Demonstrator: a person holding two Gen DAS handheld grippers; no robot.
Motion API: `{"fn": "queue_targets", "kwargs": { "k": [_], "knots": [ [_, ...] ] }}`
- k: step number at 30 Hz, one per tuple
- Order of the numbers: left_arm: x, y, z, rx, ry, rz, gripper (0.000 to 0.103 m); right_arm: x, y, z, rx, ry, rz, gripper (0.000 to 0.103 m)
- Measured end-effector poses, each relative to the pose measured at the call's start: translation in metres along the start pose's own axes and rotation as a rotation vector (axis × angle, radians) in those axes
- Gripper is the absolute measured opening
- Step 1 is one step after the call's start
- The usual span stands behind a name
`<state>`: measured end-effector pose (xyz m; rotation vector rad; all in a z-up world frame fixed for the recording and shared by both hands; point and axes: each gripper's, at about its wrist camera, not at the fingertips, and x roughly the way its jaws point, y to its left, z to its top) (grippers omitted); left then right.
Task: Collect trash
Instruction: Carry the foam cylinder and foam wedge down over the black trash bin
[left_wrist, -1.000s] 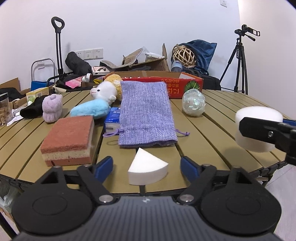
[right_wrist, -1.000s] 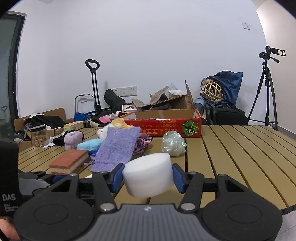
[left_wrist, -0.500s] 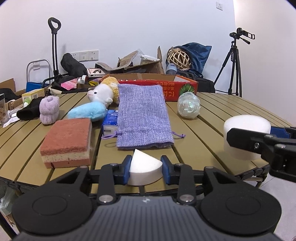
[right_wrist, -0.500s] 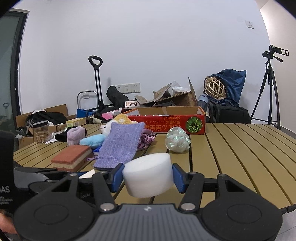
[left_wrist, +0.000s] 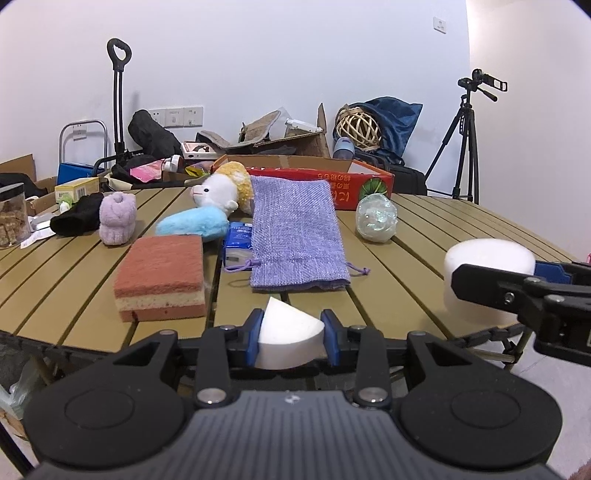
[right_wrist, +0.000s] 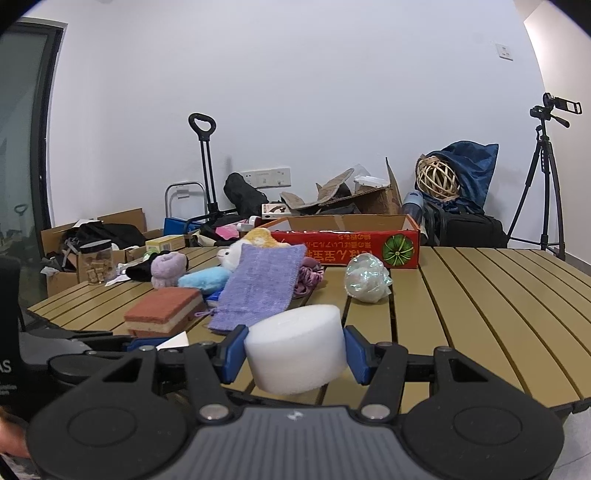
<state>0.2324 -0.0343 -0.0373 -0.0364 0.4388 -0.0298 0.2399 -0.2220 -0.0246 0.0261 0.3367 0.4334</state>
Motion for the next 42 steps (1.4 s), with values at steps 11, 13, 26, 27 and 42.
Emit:
{"fn": "queue_targets", "kwargs": {
  "k": [11, 13, 26, 27, 42],
  "knots": [
    [-0.050, 0.003, -0.014, 0.008, 0.008, 0.010, 0.034, -0.034, 0.011, -0.014, 0.025, 0.013, -0.007, 0.055],
    [-0.058, 0.004, -0.019, 0.005, 0.020, 0.009, 0.034, -0.039, 0.014, -0.018, 0.025, 0.021, -0.004, 0.055],
    [-0.097, 0.015, -0.048, 0.010, 0.102, 0.014, 0.034, -0.061, 0.043, -0.056, -0.012, 0.185, 0.018, 0.055],
    [-0.099, 0.016, -0.051, 0.011, 0.112, 0.018, 0.034, -0.061, 0.045, -0.060, -0.014, 0.202, 0.019, 0.055],
    [-0.092, 0.032, -0.100, 0.029, 0.293, 0.070, 0.034, -0.048, 0.062, -0.105, -0.030, 0.449, -0.012, 0.055]
  ]
}}
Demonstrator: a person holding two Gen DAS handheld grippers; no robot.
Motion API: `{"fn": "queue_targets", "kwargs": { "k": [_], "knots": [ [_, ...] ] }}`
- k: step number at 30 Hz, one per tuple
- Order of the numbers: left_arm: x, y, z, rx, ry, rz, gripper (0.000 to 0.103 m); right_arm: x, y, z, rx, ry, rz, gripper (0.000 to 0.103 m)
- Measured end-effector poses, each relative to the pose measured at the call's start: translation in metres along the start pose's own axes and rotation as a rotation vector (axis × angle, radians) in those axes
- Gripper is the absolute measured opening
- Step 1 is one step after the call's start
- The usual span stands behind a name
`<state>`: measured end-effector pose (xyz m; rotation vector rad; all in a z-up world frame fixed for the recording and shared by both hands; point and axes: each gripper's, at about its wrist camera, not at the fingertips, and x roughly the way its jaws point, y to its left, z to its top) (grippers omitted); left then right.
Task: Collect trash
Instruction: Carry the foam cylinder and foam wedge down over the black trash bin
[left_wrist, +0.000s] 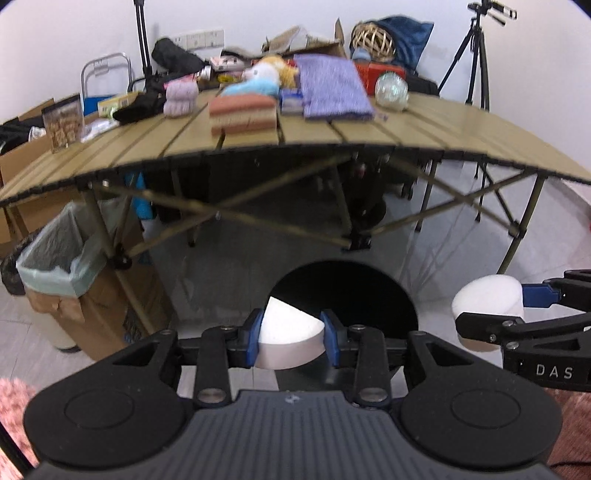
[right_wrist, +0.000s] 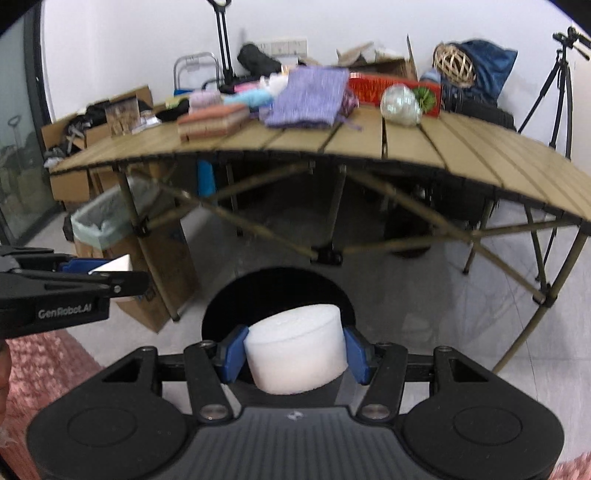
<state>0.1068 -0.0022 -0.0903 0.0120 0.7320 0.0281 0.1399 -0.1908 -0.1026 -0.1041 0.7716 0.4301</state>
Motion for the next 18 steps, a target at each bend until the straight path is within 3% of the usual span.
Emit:
{"fn": "queue_targets", "kwargs": {
  "k": [7, 18],
  "knots": [
    [0.023, 0.003, -0.011, 0.001, 0.069, 0.026, 0.034, 0.025, -0.003, -0.014, 0.018, 0.118, -0.010, 0.055],
    [0.055, 0.008, -0.013, -0.015, 0.171, 0.032, 0.034, 0.064, -0.011, -0.028, 0.039, 0.220, -0.022, 0.055]
  ]
}}
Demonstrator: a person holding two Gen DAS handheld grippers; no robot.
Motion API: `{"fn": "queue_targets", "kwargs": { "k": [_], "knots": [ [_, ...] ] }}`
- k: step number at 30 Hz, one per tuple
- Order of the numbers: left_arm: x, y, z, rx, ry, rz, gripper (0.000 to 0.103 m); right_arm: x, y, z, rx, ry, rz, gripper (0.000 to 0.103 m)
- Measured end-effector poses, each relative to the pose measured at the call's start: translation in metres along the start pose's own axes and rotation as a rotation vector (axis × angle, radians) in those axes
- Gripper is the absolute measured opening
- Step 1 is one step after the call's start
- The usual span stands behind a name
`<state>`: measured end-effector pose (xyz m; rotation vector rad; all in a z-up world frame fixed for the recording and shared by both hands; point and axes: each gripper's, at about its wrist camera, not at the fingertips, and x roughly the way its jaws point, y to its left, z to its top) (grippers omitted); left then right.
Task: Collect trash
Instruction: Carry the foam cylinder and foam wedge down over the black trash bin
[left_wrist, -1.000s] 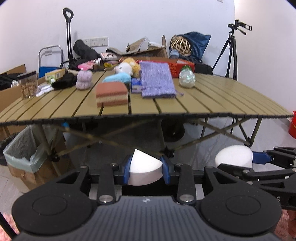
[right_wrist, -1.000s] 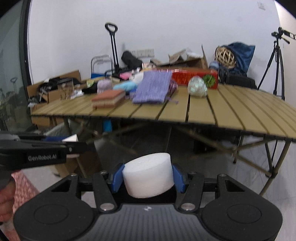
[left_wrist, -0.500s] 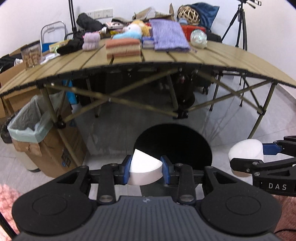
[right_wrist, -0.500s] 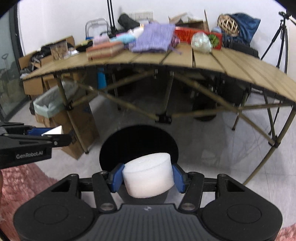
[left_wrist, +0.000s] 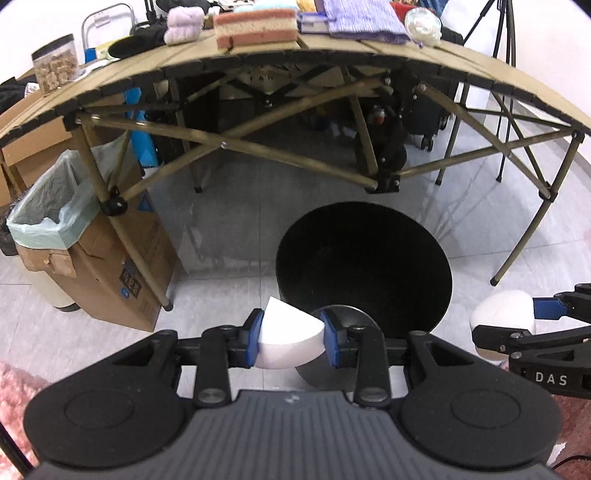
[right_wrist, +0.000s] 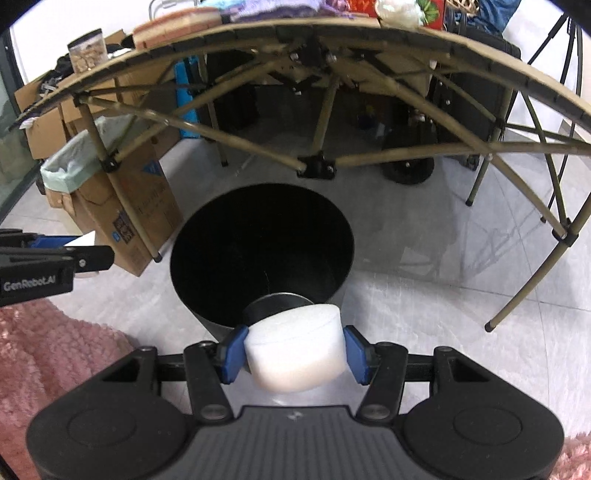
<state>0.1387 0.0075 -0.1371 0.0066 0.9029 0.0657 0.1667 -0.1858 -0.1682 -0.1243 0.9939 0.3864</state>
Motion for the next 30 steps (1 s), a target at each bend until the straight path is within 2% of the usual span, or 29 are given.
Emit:
{"fn": "queue_targets", "kwargs": {
  "k": [10, 21, 30],
  "knots": [
    [0.026, -0.023, 0.008, 0.067, 0.050, -0.023, 0.034, 0.020, -0.019, 0.004, 0.046, 0.025, -0.040, 0.055],
    [0.058, -0.050, 0.027, 0.111, 0.094, -0.069, 0.034, 0.028, -0.053, 0.021, 0.123, -0.006, -0.122, 0.055],
    [0.086, -0.069, 0.045, 0.123, 0.110, -0.079, 0.034, 0.034, -0.074, 0.036, 0.167, -0.025, -0.161, 0.055]
  ]
}}
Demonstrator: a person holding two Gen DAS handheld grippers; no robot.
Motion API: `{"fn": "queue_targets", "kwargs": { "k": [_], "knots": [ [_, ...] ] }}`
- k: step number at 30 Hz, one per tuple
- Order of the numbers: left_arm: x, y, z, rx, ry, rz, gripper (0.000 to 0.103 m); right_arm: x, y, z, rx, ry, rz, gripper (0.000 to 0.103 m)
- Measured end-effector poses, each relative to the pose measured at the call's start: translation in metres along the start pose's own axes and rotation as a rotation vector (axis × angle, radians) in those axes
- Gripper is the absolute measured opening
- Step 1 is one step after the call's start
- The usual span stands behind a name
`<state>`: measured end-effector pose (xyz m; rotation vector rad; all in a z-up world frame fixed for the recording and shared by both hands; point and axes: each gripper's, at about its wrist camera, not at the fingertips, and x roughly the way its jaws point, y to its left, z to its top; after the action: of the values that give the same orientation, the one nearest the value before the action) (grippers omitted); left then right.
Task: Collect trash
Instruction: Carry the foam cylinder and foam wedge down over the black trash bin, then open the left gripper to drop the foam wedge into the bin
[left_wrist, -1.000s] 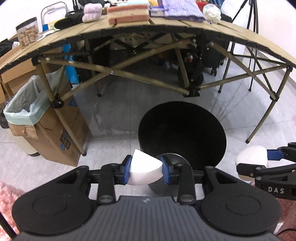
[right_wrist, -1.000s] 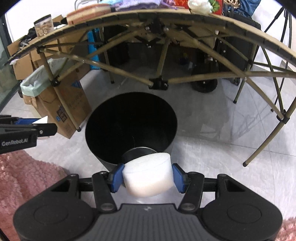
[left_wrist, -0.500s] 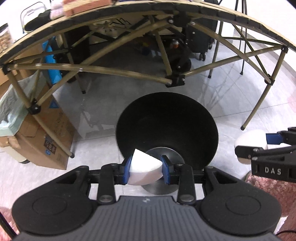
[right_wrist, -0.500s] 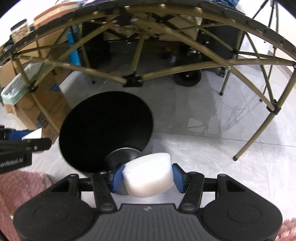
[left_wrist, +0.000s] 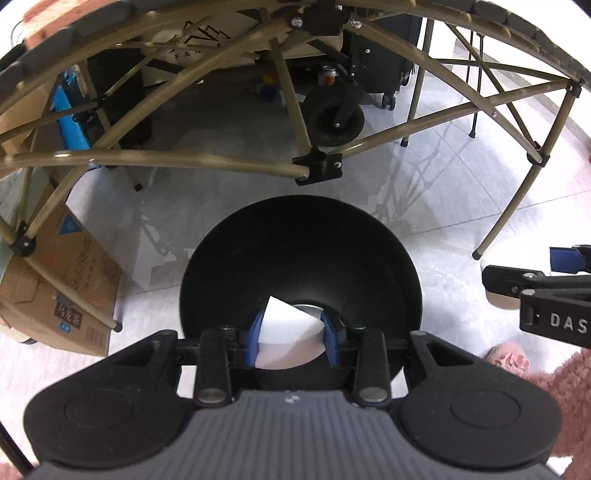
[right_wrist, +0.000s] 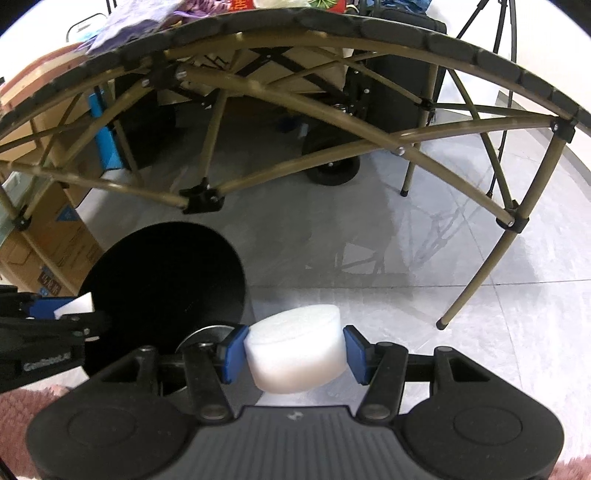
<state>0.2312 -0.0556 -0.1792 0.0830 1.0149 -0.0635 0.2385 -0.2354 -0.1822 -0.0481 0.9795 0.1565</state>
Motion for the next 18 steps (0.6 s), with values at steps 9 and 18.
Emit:
{"fn": "queue_targets", "kwargs": {
  "k": [9, 18],
  "knots": [
    [0.025, 0.001, 0.018, -0.023, 0.021, -0.010, 0.034, 0.006, -0.002, 0.016, 0.000, -0.026, -0.028, 0.055],
    [0.025, -0.002, 0.020, -0.017, 0.025, 0.035, 0.073, 0.002, 0.009, 0.023, -0.018, -0.055, -0.014, 0.055]
  ]
}}
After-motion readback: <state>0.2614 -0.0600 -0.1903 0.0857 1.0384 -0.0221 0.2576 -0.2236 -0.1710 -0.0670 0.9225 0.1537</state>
